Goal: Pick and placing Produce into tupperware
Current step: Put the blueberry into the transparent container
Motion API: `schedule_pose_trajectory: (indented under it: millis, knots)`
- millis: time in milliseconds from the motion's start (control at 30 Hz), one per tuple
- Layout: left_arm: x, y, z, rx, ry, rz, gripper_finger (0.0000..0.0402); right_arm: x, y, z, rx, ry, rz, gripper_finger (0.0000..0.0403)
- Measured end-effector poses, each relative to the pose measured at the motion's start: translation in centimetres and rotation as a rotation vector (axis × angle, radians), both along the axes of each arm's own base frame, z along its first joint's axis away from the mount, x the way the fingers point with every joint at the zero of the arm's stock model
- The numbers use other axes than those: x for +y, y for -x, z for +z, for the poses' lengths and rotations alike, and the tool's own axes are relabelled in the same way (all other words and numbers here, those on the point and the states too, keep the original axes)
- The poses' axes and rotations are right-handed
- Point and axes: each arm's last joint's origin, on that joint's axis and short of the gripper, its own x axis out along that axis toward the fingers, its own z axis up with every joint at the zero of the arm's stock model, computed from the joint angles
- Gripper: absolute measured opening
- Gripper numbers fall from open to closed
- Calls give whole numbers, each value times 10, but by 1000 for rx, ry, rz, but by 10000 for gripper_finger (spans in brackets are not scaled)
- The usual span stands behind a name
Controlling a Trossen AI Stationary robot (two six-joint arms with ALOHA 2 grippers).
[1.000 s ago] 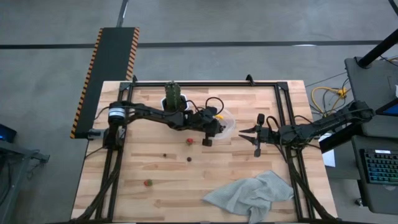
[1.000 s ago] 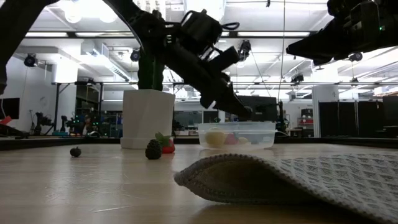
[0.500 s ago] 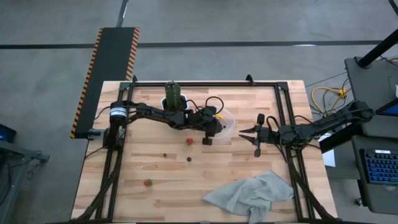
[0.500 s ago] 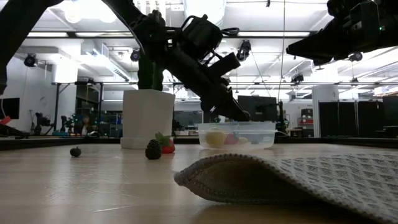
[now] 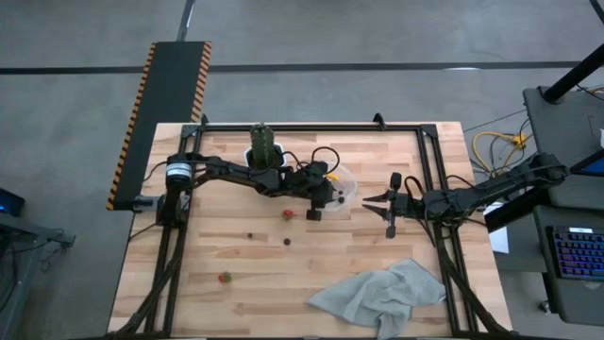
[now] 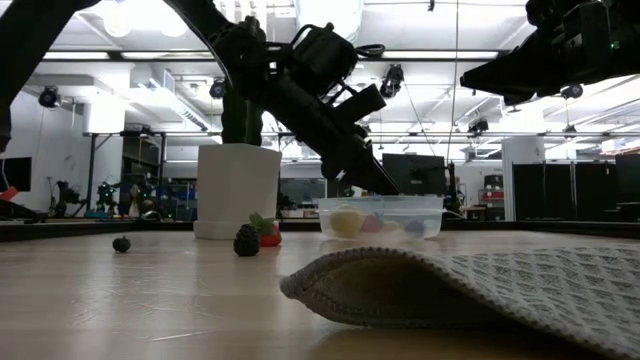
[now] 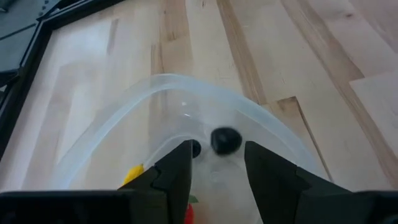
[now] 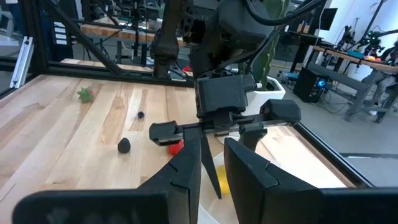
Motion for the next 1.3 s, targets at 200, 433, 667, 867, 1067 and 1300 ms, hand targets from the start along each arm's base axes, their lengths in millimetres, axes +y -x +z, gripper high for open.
schedule_pose_trajectory:
  millis: [200,433,667,867,1067,1300]
  knots:
    - [-19,12,30,6,11,-20,134,0,0,0,0,0,0,63]
    - [-57,53,82,90,38,30,134,0,0,0,3,1,-1,63]
    - [-101,111,101,288,64,143,134,0,0,-1,8,2,-1,63]
    - [-118,138,89,343,143,233,134,0,0,0,4,1,-1,63]
    - [-118,156,64,399,192,304,134,0,0,0,-1,0,-1,63]
    - [-117,180,29,522,253,359,135,0,0,0,-1,0,-1,63]
